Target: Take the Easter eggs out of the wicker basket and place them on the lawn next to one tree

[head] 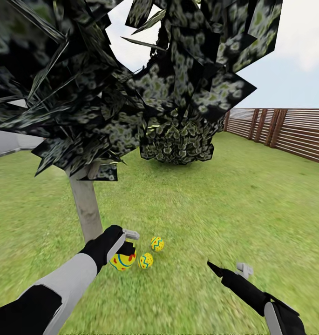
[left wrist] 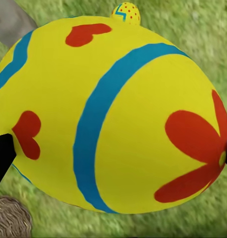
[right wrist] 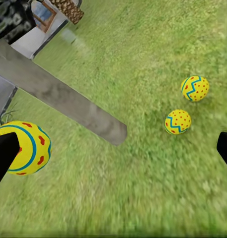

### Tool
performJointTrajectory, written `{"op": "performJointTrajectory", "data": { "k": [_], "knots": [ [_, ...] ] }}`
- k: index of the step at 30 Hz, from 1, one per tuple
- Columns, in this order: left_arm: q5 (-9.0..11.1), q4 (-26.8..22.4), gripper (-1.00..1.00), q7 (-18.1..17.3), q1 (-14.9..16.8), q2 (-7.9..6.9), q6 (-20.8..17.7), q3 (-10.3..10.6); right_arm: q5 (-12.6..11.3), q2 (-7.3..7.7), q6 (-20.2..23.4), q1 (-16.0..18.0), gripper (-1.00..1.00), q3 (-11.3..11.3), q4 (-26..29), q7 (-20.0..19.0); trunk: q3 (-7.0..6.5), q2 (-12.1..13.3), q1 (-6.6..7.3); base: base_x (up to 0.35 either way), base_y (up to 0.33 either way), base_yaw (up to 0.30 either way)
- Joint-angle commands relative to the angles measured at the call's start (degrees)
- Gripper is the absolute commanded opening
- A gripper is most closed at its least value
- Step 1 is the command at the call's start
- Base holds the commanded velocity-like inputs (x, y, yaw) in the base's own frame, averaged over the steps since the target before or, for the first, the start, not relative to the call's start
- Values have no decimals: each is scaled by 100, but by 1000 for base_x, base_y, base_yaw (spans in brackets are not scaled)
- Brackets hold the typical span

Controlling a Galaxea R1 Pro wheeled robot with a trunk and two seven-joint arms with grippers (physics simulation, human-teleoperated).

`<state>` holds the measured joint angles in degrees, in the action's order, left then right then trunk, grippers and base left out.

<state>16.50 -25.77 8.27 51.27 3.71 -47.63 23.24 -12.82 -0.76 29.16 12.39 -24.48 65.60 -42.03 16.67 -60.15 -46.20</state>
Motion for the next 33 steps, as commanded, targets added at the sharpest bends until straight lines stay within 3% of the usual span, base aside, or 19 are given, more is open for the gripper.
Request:
{"op": "performJointTrajectory", "data": {
  "k": [1,16,33],
  "knots": [
    [58,-7,-100,47,5,-6,-19,40,-30,-2,45,11,100,-16,-27,-15,36,-47,-23,0,0,0],
    [44,-7,-100,52,5,-2,69,43,-25,52,32,27,100,-29,-137,-19,439,-649,-352,0,0,0],
    [38,-7,-100,52,5,-5,69,49,-28,47,-3,44,100,9,-152,170,751,-1331,-726,0,0,0]
  ]
}}
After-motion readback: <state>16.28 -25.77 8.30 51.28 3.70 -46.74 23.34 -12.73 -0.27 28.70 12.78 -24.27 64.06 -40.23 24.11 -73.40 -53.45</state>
